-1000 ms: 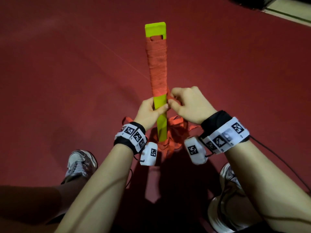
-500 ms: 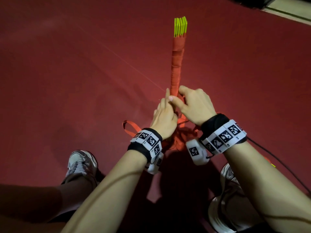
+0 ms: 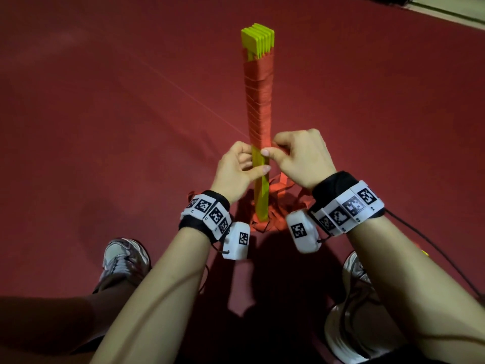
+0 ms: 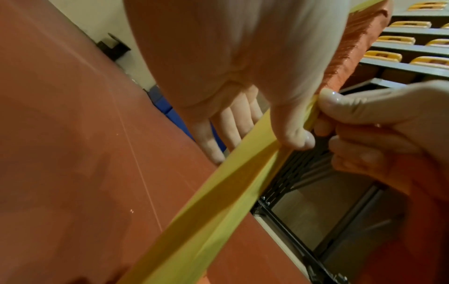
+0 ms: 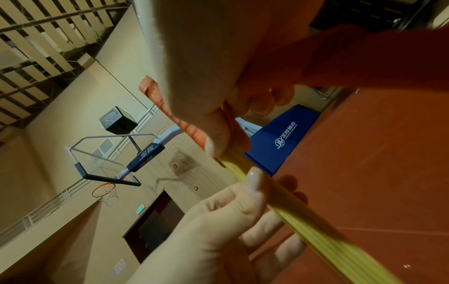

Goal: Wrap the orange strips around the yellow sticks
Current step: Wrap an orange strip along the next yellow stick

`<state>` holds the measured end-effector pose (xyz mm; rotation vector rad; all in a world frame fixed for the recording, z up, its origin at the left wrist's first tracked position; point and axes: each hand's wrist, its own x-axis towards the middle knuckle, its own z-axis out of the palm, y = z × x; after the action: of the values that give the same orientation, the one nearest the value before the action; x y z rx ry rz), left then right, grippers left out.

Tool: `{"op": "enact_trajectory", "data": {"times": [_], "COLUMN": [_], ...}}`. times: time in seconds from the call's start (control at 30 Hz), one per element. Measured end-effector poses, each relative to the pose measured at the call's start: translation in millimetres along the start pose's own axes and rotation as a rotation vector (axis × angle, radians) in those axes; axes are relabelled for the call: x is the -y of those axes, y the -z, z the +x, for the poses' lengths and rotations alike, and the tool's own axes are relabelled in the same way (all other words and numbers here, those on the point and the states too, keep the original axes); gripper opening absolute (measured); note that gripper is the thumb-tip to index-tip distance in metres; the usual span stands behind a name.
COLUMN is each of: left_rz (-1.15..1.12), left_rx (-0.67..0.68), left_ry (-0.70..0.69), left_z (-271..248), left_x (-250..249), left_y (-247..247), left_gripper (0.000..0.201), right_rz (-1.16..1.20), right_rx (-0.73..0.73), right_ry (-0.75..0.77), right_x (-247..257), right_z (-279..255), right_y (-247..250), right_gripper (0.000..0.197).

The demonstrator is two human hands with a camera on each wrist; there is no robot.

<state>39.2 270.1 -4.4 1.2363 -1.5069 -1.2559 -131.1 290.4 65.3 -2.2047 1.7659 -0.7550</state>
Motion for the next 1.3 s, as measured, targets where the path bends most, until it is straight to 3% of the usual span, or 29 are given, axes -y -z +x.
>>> {"op": "enact_trajectory", "data": {"times": [0.23,0.37,0.5,0.7,0.83,0.9,1.0,1.07,1.17,1.3], "left_rz": [0.071,0.186,0.459,0.463,0.126,-0.056,-0.199,-0.287,-0.386,-0.448], "left_rx": [-0.092,-0.145,-0.167,-0.218,-0.228,-0.222,-0.195,-0.17,-0.11,-0.134], "left_ry": [-0.061,-0.009,0.019,0.033,0.042,0.041,0.017,0.0,-0.009,-0.016], "left_z": [-2,-2,0,-6,-11,-14,-15,-14,-12,-9], "left_x": [-6,-3,-2,-7,-14,-14,-19,-27,-45,-68], "left_y": [-3,-6,-12,-22,-21,-18,-16,-15,-8,4], "left_gripper": [0.032,0.02,0.034,0.009,0.031,0.027,0.004,0.013,0.01,0.01], "right_rz": [0.092,0.216,0.035,-0.175,-0.005,0.082,0.12,0.125,-0.019,-0.163], "right_rx": [-0.048,-0.081,0.013,-0.033,-0.034,0.007,0.006,-0.026,-0.016,0.006], "right_ry": [0.007,0.007,0.004,-0.046,0.042,0.083,0.106,0.081,0.031,-0.032], "right_x": [2,4,17,25,16,9,5,0,-11,-19], "right_z": [2,0,-3,-13,-15,-13,-6,1,9,14], "right_y": [1,4,-5,-19,-22,-19,-8,3,20,36], "right_gripper": [0.045,0.032,0.043,0.054,0.039,0.04,0.033,0.03,0.044,0.055]}}
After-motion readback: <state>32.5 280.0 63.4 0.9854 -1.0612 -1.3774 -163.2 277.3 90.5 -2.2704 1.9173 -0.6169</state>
